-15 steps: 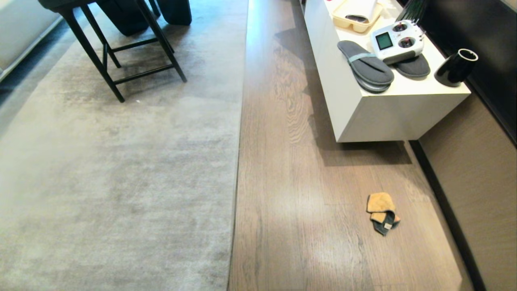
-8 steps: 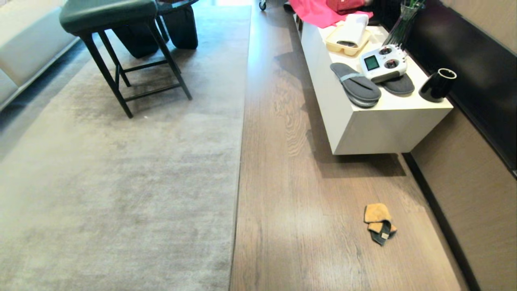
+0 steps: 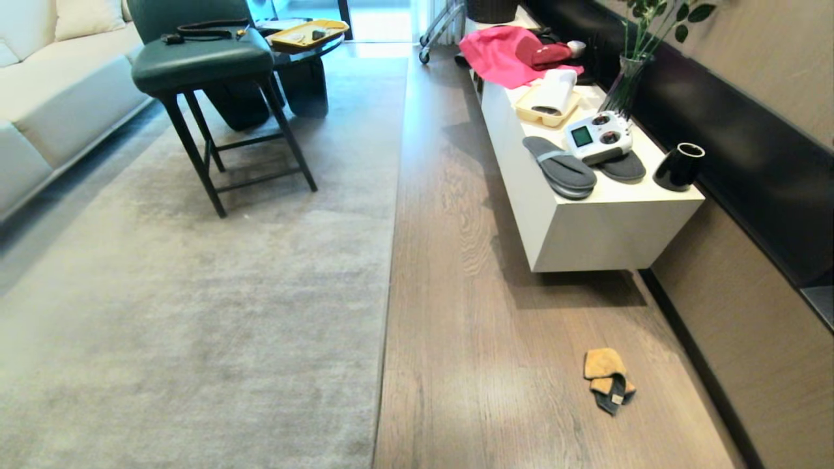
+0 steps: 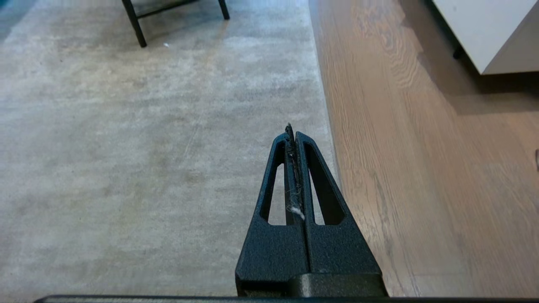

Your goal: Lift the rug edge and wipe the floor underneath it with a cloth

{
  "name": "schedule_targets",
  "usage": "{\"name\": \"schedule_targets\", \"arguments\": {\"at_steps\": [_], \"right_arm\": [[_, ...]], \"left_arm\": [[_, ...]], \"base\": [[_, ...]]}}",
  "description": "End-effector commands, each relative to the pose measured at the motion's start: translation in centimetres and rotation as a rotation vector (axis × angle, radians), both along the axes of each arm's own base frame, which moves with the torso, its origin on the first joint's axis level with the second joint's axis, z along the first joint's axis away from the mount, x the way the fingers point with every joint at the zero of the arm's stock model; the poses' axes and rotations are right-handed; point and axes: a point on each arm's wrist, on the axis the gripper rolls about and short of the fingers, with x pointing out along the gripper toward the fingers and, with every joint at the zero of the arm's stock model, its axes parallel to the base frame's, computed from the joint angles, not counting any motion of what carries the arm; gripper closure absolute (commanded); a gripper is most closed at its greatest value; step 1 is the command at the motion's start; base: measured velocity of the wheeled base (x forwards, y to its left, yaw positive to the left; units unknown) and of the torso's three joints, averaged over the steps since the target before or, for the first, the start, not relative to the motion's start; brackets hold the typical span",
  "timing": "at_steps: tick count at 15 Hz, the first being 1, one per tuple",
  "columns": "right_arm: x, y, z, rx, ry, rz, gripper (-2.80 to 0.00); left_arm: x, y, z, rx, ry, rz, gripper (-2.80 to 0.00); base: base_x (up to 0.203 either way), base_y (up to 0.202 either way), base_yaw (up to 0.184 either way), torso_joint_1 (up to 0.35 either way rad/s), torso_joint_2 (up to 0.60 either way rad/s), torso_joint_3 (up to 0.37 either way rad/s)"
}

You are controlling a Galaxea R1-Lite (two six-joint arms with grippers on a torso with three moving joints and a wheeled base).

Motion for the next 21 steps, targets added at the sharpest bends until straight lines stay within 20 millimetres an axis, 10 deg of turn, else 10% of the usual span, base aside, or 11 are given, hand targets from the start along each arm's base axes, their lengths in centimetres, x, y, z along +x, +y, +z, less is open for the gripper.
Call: {"name": "schedule_targets", "arguments": {"at_steps": [1,21], "right_arm": [[0.01,0.00,0.00,-0.001,0.001,0.000,0.00],[0.01,0.00,0.00,-0.001,0.001,0.001,0.00]], "left_arm": [[0.01,0.00,-0.02,0.000,0.001,0.000,0.00],[0.00,0.02,-0.01,0.000,0.001,0.007,0.00]], "base": [[0.000,0.000,0.000,0.001,0.00,0.207],[0.000,0.000,0.000,0.001,0.00,0.035]]}}
